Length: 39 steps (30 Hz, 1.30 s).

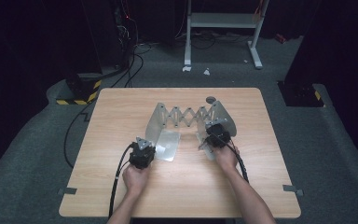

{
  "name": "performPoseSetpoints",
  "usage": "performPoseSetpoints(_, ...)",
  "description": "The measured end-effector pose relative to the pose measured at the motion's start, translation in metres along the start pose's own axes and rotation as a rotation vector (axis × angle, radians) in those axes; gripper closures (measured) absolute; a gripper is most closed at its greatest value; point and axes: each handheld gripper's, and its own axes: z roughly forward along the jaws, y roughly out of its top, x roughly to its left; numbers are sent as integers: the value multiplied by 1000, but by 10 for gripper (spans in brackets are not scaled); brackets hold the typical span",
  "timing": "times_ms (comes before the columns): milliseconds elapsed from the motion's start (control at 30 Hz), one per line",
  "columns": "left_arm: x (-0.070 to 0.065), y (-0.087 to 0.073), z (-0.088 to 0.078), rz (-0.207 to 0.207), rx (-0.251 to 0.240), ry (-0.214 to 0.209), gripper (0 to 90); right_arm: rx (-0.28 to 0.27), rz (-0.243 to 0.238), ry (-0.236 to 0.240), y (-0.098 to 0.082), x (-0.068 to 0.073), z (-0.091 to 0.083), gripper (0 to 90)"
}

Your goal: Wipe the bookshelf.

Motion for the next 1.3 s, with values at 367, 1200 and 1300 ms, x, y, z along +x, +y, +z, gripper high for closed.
performPoseSetpoints(367, 0, 0, 0, -3, 0, -2, 861, -26, 37, -9, 0, -9, -13, 858)
performPoseSetpoints(1200, 0, 0, 0, 4, -1, -2, 861, -289, 93, 17, 9, -26, -84, 858)
performPoseSetpoints(1300, 0, 0, 0, 4, -1, -2, 862, -311, 92, 20, 11, -27, -92, 858)
